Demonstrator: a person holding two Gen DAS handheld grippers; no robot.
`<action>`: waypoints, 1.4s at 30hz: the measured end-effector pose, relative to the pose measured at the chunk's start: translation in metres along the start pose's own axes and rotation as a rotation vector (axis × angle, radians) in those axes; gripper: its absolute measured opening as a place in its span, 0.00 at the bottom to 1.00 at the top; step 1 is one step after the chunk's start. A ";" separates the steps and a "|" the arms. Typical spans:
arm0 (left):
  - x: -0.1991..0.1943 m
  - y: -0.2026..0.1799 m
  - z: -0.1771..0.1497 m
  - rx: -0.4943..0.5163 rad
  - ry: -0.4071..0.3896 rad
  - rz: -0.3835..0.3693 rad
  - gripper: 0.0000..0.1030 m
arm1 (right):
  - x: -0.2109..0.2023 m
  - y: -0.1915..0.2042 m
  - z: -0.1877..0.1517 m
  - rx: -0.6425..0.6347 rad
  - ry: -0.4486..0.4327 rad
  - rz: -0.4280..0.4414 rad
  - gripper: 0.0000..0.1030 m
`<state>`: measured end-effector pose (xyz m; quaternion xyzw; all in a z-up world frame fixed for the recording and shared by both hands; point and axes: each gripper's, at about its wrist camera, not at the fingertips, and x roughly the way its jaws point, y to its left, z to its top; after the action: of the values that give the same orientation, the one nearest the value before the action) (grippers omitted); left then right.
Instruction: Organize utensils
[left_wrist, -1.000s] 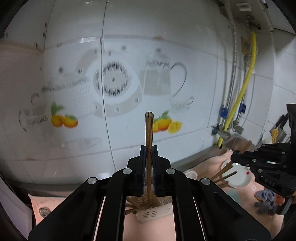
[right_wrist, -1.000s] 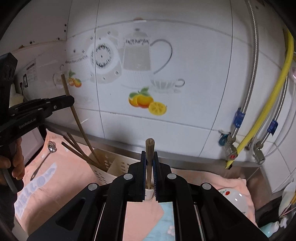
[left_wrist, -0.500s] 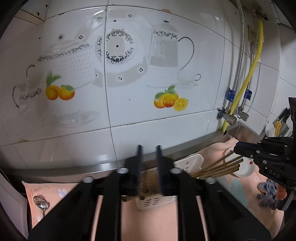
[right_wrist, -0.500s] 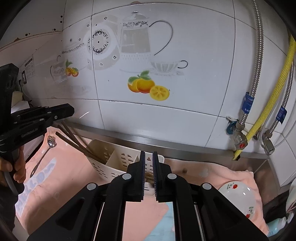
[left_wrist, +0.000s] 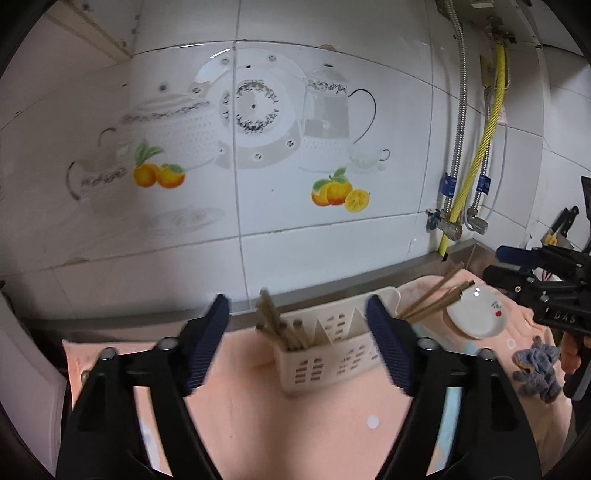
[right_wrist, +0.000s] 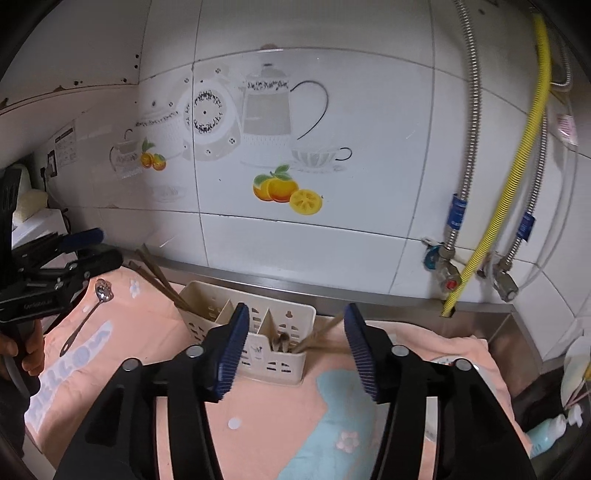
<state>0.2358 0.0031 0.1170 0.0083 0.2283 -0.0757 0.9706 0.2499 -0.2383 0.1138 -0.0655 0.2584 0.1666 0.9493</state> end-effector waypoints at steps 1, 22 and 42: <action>-0.005 0.000 -0.004 -0.002 -0.004 0.008 0.84 | -0.004 0.000 -0.003 0.002 -0.003 0.000 0.58; -0.075 0.001 -0.094 -0.001 0.008 0.050 0.95 | -0.059 0.041 -0.091 0.026 -0.049 0.013 0.88; -0.112 0.005 -0.149 -0.008 0.034 0.102 0.95 | -0.074 0.073 -0.143 0.025 -0.019 -0.011 0.90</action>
<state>0.0718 0.0319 0.0331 0.0175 0.2442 -0.0249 0.9693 0.0969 -0.2208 0.0263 -0.0533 0.2511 0.1586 0.9534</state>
